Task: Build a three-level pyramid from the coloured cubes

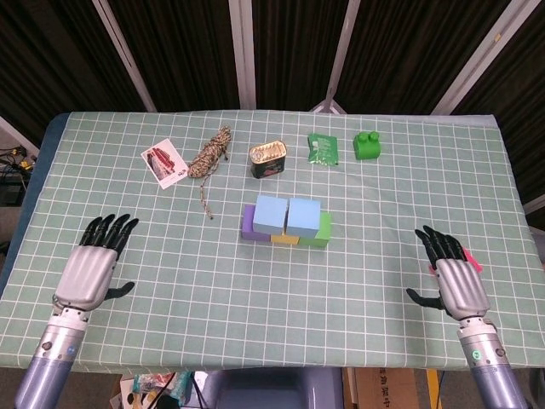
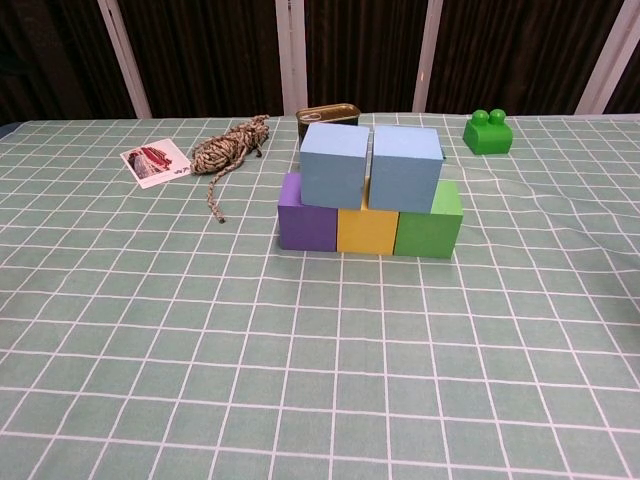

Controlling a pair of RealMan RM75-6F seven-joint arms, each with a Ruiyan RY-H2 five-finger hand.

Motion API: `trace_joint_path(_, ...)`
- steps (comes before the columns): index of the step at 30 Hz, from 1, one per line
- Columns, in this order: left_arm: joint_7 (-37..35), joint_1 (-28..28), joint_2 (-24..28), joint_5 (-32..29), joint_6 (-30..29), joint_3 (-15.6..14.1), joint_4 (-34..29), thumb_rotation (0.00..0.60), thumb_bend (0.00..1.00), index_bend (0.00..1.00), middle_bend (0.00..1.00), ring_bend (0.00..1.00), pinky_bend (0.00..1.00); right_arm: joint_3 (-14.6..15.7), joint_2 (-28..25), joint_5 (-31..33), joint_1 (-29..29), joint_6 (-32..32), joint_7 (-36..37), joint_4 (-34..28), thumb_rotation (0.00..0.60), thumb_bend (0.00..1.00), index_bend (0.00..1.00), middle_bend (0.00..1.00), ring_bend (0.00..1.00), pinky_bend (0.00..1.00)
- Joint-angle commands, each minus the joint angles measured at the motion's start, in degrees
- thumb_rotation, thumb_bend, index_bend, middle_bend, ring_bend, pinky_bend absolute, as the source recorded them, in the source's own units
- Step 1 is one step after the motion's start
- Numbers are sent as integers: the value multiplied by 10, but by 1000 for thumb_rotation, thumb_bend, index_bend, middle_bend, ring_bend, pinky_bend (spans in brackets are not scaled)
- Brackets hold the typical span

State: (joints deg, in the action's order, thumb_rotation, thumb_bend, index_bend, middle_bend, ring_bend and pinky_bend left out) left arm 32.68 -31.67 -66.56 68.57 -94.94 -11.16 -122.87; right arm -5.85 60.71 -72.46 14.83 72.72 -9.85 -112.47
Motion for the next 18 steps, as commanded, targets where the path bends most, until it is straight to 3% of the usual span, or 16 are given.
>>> trace_joint_path(1,-26,37,3,45,-21,-18,35,600,6,0,31,7,49,4,4,-6,0,1,-8,4,600,226,0,0,0,0)
trace_joint_path(7,-55,84,0,91,-42,-26,72,600,6,0,30,6,49,11,7,-23,-4,9,-16,6,600,226,0,0,0,0)
trace_joint_path(18,-64,114,9,113,-22,7,77,600,7,0,31,6,49,20,3,-35,-8,4,-8,13,600,226,0,0,0,0)
